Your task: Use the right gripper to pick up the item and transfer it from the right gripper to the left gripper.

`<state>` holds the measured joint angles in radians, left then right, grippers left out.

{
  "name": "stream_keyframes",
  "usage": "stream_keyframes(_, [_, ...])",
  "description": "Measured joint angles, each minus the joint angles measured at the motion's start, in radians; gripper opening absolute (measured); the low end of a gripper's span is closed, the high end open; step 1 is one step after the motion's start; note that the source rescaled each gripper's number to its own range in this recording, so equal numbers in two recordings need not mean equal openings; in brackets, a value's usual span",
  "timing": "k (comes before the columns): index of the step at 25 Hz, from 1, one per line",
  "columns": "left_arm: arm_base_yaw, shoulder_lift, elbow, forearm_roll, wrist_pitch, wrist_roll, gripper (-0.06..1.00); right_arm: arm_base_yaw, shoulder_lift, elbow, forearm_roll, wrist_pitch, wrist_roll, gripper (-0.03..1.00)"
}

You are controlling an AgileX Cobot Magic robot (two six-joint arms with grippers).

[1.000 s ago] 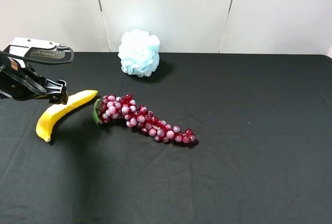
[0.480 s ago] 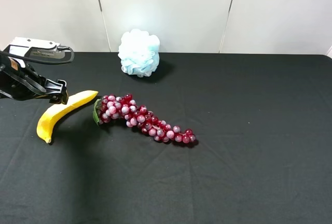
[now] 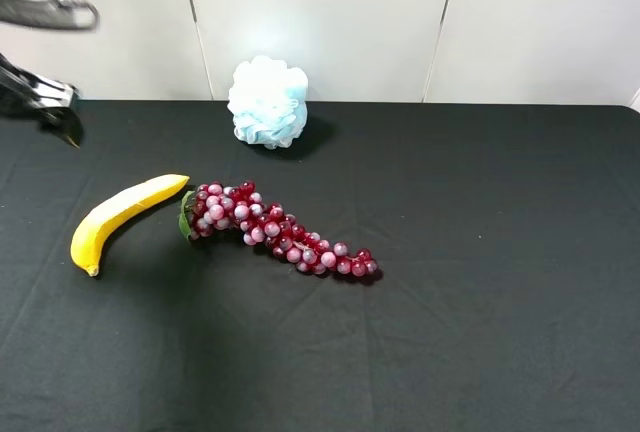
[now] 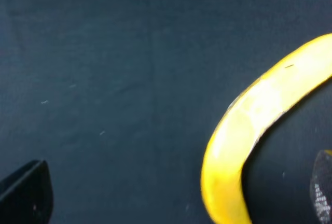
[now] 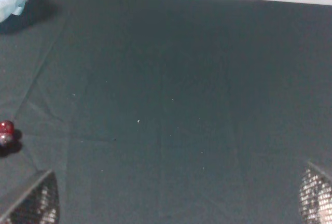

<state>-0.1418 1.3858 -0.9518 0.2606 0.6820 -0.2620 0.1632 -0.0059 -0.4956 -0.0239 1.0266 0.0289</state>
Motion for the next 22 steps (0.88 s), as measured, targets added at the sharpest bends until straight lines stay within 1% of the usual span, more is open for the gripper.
stream_keyframes(3, [0.000,-0.087,-0.030,0.000,0.116,0.006,1.00,0.000,0.000,0.000,0.000,0.000,0.000,1.00])
stream_keyframes(6, [0.000,-0.184,-0.032,0.000,0.228,0.007,1.00,0.000,0.000,0.000,0.000,0.000,0.000,1.00])
stream_keyframes(13, [0.000,-0.412,-0.026,-0.001,0.409,0.008,1.00,0.000,0.000,0.000,0.000,0.000,0.000,1.00])
stream_keyframes(17, [0.000,-0.579,0.047,-0.017,0.459,0.008,1.00,0.000,0.000,0.000,0.000,0.000,0.000,1.00])
stream_keyframes(22, [0.000,-0.833,0.190,-0.088,0.479,0.012,1.00,0.000,0.000,0.000,0.000,0.000,0.000,1.00])
